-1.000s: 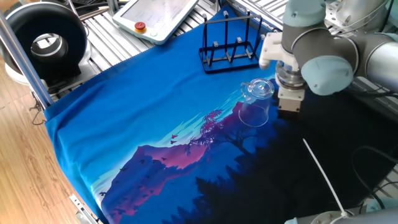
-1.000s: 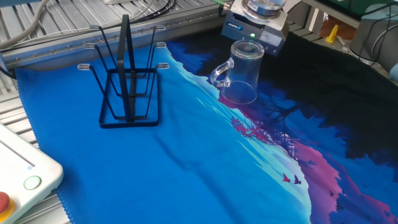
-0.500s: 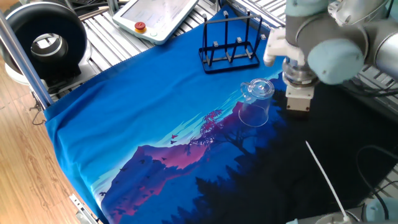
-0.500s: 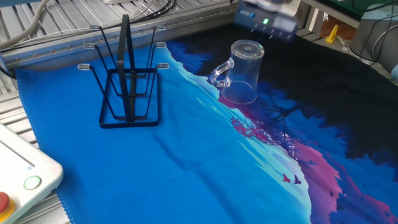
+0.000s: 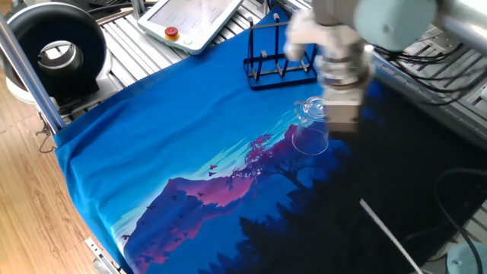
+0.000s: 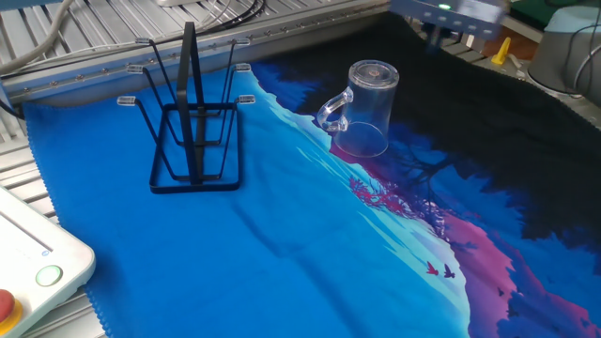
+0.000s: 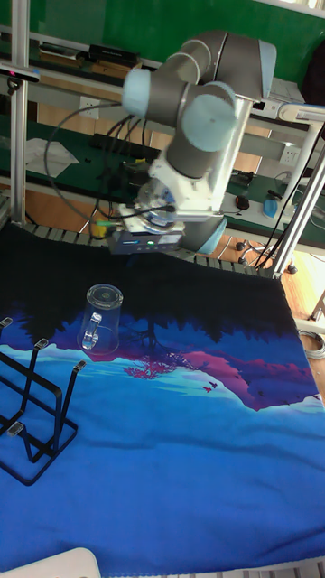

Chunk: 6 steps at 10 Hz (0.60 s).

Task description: Put the cup on the cup rack

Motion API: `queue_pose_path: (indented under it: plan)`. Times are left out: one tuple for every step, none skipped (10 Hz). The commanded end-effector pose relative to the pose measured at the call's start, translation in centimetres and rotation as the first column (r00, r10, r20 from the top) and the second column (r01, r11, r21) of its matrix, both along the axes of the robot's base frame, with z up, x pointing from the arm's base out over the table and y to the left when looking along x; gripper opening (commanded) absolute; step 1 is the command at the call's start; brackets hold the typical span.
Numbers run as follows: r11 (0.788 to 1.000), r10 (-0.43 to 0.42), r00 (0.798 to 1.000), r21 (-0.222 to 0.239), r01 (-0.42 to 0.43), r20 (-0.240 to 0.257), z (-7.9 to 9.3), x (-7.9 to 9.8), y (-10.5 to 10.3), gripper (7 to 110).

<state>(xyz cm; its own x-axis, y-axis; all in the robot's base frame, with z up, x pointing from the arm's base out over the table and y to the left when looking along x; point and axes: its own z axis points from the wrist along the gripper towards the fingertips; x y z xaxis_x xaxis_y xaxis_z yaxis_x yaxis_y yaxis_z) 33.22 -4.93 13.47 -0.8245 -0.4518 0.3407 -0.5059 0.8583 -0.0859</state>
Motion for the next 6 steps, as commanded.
queue_pose_path:
  plan:
    - [1.000,-0.023,0.999,0.009,0.022,0.047,-0.4,2.4,7.9,7]
    - [0.997,0.026,0.995,0.076,-0.034,0.096,-2.0,4.7,10.1,7]
    - [0.981,0.094,0.992,0.163,-0.108,0.089,-2.7,5.7,12.2,7]
    - [0.979,0.082,0.994,0.183,-0.094,0.072,-2.4,5.7,13.1,7]
    - [0.957,0.172,0.984,0.232,-0.175,0.035,-2.7,5.9,13.4,7]
    - [0.935,0.241,0.970,0.262,-0.239,0.025,-3.2,6.2,13.3,7]
